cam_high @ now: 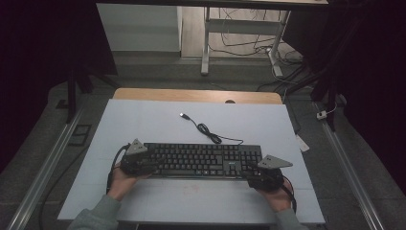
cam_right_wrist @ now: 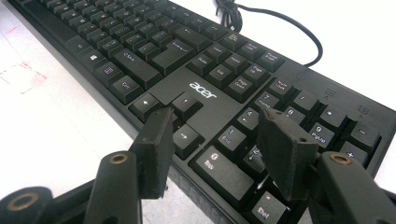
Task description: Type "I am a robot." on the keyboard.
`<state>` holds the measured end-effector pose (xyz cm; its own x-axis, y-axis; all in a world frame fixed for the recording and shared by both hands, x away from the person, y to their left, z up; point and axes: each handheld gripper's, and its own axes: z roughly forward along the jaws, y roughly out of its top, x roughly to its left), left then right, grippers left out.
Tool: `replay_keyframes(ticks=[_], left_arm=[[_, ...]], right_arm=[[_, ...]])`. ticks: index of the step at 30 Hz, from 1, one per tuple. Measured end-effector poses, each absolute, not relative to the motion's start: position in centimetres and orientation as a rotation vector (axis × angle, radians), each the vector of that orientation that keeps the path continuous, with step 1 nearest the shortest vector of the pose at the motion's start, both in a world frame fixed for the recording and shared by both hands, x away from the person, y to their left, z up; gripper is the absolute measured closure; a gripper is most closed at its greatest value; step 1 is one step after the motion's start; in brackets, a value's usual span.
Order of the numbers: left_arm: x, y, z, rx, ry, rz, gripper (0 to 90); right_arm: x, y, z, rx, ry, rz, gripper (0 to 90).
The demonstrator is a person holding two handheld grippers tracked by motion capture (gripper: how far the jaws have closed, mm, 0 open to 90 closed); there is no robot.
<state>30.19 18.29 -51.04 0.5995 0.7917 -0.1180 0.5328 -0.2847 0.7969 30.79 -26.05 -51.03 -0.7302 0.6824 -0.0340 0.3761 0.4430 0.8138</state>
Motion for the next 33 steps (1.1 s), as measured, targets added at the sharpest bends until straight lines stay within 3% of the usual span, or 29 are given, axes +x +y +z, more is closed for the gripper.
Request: replay_keyframes(ticks=[24, 28, 33], left_arm=[[31.1, 20.4, -51.7, 1.97, 1.16, 0.419, 41.0], [31.1, 20.4, -51.8, 1.982, 1.148, 0.423, 45.8], [31.0, 20.2, -51.8, 2.008, 1.109, 0.412, 64.8]], right_arm=[[30.8, -26.1, -51.1, 0.905, 2.344, 1.169, 46.1], [30.8, -26.1, -51.1, 0.904, 2.345, 1.166, 46.1], [30.8, -26.0, -51.2, 0.903, 2.346, 1.164, 46.0]])
